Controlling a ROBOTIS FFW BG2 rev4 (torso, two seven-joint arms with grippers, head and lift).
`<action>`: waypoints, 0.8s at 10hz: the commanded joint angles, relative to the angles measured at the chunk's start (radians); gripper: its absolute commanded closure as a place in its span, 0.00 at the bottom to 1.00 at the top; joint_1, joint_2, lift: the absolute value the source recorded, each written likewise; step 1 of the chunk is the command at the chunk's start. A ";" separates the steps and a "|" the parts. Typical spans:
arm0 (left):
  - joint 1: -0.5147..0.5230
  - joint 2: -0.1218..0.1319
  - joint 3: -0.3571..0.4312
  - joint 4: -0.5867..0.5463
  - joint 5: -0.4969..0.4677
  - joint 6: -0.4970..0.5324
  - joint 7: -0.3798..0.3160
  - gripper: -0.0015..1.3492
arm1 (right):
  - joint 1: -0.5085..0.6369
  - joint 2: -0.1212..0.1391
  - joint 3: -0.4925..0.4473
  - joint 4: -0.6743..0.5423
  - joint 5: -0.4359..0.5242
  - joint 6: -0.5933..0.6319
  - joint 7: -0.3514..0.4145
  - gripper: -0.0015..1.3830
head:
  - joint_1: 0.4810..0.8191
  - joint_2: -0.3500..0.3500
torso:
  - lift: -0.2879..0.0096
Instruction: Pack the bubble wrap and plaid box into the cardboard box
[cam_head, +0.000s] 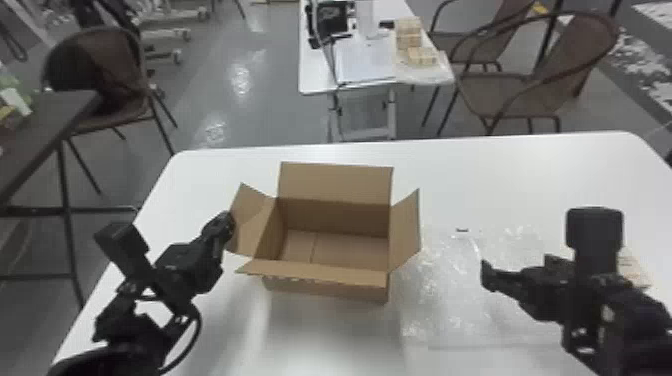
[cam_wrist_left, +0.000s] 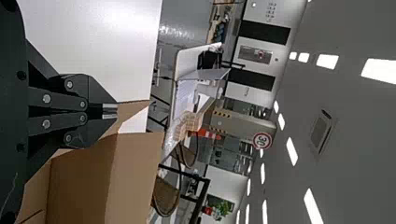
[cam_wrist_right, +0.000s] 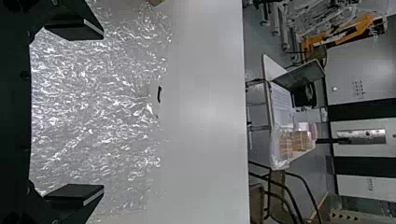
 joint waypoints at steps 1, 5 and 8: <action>-0.004 -0.003 -0.012 0.001 0.002 0.002 0.007 0.89 | -0.080 0.001 0.020 0.063 -0.015 0.092 0.000 0.10 | 0.63 0.70 | 0.56; -0.018 -0.003 -0.040 0.007 0.014 0.009 0.016 0.89 | -0.270 -0.014 0.102 0.189 -0.084 0.379 0.019 0.10 | 0.63 0.75 | 0.56; -0.016 0.003 -0.041 0.008 0.020 0.012 0.025 0.89 | -0.325 -0.049 0.131 0.209 -0.048 0.524 0.056 0.10 | 0.63 0.77 | 0.56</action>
